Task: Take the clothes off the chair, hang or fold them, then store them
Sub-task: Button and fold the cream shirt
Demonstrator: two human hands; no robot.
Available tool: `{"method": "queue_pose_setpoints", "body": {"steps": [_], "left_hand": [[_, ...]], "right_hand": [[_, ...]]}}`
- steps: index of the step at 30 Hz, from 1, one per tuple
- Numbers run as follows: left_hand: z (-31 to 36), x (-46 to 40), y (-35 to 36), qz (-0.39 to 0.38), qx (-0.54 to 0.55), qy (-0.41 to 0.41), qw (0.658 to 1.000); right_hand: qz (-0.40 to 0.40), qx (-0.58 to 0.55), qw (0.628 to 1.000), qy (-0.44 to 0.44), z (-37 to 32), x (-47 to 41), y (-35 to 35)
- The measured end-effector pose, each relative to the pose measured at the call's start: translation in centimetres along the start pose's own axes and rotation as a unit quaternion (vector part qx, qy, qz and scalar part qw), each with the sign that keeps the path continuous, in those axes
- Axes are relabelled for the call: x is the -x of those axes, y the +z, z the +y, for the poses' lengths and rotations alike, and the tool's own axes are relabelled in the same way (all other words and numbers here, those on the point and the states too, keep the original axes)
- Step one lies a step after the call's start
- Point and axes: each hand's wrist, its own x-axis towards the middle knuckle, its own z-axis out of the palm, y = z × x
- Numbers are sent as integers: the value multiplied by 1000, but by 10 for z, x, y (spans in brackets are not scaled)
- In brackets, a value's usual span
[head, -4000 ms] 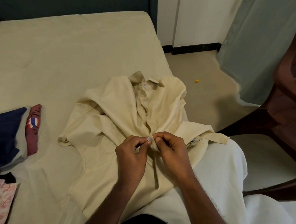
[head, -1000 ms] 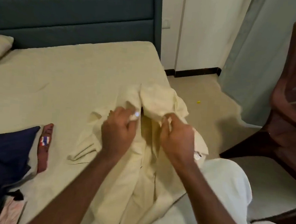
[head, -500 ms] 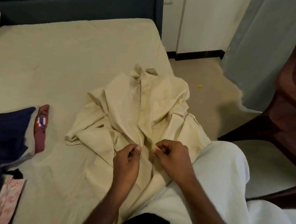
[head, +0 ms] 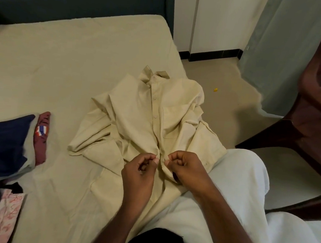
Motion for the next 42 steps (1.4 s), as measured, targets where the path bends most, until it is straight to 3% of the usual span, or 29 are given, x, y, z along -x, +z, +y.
{"method": "queue_pose_setpoints", "body": {"steps": [6,14,27,33,42], "left_hand": [[-1,3,5,0,-56,81,995],[-1,2,8,4,-105,154,983],[-4,-2,11,16,-60,67,996],[-3,-6,10,22,-34,-13,999],[7,-17,-2,-91,60,-87,990]], "right_hand": [[62,95,990,-81,-1,-1,5],[102,128,978,-130,-1,3,9],[84,142,977,-136,1,1,9],[65,109,981,-149,0,3,7],[66,69,981,-169,0,6,10]]}}
